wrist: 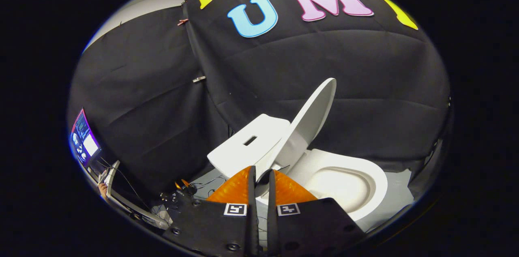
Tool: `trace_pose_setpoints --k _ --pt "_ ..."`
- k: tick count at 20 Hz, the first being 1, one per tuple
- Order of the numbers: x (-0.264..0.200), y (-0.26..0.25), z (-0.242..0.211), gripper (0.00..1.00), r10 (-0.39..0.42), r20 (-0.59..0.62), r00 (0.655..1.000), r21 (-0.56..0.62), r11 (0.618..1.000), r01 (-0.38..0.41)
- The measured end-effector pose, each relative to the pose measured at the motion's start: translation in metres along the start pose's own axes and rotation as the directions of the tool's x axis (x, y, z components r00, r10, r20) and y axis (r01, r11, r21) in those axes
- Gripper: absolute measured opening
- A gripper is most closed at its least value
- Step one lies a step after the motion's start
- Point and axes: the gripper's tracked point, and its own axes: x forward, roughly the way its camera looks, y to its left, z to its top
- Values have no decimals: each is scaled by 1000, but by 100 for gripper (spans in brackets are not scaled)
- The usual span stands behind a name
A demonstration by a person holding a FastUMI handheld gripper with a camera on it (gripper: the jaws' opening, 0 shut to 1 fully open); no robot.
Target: Open the toilet lid.
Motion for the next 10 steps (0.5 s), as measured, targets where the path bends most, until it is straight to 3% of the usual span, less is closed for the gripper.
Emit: trace_pose_setpoints --k 10 --pt "79 93 26 13 70 -19 997 -117 991 -72"
